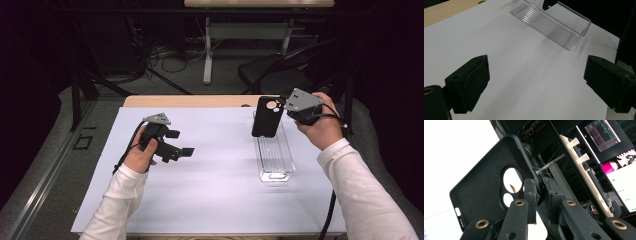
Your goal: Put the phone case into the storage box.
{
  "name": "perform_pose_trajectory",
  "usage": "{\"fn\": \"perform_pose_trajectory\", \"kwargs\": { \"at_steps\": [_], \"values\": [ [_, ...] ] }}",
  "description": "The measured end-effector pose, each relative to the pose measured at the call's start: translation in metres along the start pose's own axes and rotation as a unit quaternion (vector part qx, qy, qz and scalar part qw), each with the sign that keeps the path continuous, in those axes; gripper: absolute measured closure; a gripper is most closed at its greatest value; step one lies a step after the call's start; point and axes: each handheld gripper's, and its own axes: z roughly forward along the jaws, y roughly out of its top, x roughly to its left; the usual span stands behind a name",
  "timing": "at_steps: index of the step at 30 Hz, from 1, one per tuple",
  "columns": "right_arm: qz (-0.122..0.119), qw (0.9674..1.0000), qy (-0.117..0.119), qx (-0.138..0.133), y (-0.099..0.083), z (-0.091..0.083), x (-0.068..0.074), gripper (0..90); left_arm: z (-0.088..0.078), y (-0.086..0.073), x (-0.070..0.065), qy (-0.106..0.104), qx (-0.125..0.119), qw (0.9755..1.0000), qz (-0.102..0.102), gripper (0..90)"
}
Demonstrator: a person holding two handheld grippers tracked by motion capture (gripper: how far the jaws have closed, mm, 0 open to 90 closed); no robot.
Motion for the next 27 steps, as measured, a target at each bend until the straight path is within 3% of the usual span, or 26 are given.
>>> {"fn": "perform_pose_trajectory", "kwargs": {
  "at_steps": [15,27],
  "values": [
    [0.002,0.9999,-0.012,0.011,-0.01,0.002,-0.01,81.4,0.001,-0.001,0.0,-0.001,0.003,1.0,0.0,6.9],
    [-0.003,0.9997,-0.018,0.019,-0.017,0.015,-0.012,81.4,0.001,-0.001,-0.001,-0.001,0.004,1.0,-0.001,7.0]
  ]
}}
